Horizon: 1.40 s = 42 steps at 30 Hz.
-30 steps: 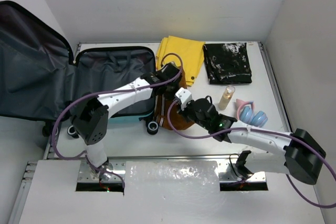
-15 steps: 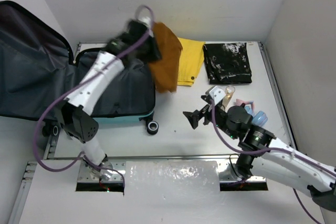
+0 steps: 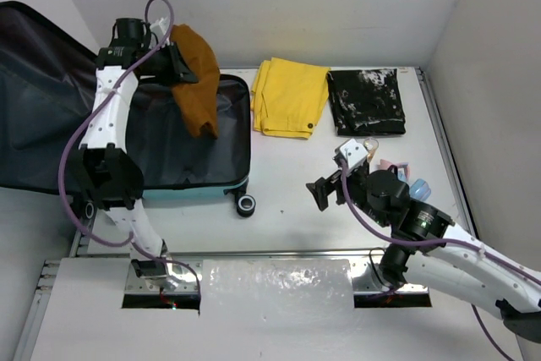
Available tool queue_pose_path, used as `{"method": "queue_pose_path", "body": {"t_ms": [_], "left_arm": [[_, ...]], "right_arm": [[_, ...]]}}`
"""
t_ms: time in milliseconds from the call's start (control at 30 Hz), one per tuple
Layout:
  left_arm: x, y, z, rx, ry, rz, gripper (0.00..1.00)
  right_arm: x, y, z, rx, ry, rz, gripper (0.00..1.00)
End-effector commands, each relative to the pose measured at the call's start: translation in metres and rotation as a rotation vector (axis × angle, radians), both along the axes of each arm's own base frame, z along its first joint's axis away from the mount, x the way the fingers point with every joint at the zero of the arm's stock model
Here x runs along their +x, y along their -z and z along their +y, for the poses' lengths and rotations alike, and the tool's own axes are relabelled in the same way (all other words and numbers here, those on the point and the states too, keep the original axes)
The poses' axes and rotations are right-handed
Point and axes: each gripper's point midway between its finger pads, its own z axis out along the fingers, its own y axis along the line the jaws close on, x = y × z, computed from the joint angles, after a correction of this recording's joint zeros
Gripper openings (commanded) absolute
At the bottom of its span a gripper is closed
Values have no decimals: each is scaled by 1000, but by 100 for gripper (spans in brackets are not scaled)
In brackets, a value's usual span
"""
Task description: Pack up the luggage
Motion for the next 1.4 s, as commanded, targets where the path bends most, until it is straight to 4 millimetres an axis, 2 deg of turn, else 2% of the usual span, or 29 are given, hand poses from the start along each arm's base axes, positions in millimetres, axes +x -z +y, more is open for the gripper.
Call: {"method": "queue_pose_path", "body": {"t_ms": [0, 67, 100, 200, 233, 267, 300, 333, 367, 467, 500, 600, 733, 800, 867, 900, 967, 1033, 1100, 1133, 1167, 1200, 1233, 1267, 1300, 1333, 1367], "left_arm": [[8, -50, -14, -118, 91, -165, 0], [-4, -78, -35, -236, 211, -220, 0], [-2, -82, -35, -242, 207, -234, 0], [-19, -97, -51, -361, 344, -246, 0], [-26, -88, -55, -393, 370, -220, 0], [-27, -92, -56, -413, 383, -248, 0], [-32, -69, -59, -454, 383, -191, 0], [-41, -77, -58, -459, 385, -229, 0], [-42, -80, -56, -465, 380, -253, 0], [-47, -63, -35, -454, 303, -229, 0], [-44, -53, -21, -439, 242, -217, 0], [-37, -17, 0, -383, 142, -144, 0], [-22, 47, 20, -280, 48, 15, 0], [-4, 79, 38, -200, -20, 84, 0], [0, 106, 53, -111, -64, 172, 1], [10, 116, 59, -86, -74, 191, 3], [15, 135, 73, -16, -119, 240, 5], [15, 142, 76, 2, -130, 264, 4], [15, 130, 58, -31, -76, 227, 0], [13, 119, 40, -74, -22, 197, 0], [10, 97, 18, -71, 28, 137, 0], [10, 83, 5, -68, 55, 102, 0], [7, 67, -16, -82, 110, 64, 0], [2, 42, -27, -126, 140, 17, 0], [2, 33, -30, -132, 139, -9, 0], [-5, 20, -42, -187, 185, -26, 0], [-11, 1, -46, -202, 197, -73, 0]], "right_arm": [[2, -17, -5, 18, 24, -30, 99], [3, -14, -7, 18, 37, -30, 99], [3, -13, -7, 20, 39, -28, 99], [3, -10, -4, 30, 34, -15, 99], [3, -10, -2, 36, 29, -16, 99], [3, -9, -1, 30, 25, -12, 99], [3, -8, 0, 27, 22, -9, 99], [4, -8, 1, 24, 22, -9, 99], [5, -6, 2, 15, 18, -4, 99], [4, -6, 5, 15, 8, -1, 99], [3, -5, 7, 17, -5, 3, 99], [0, -5, 11, 33, -26, 5, 99], [-2, -3, 11, 41, -40, 7, 99], [-4, -4, 11, 45, -47, 9, 99], [-5, -3, 11, 38, -53, 8, 99], [-6, -3, 9, 34, -54, 8, 99], [-6, -2, 7, 26, -50, 7, 99], [-5, 1, 5, 11, -42, 6, 99], [-4, 4, 5, -2, -36, 6, 99], [-2, 5, 4, -5, -26, 7, 99], [-1, 5, 5, -2, -24, 4, 99], [0, 6, 6, -3, -22, 6, 99], [0, 8, 7, -4, -21, 10, 99], [1, 7, 8, 0, -22, 9, 99], [1, 6, 9, 5, -23, 9, 99], [1, 6, 10, 7, -24, 9, 99], [1, 6, 10, 8, -26, 10, 99]]}}
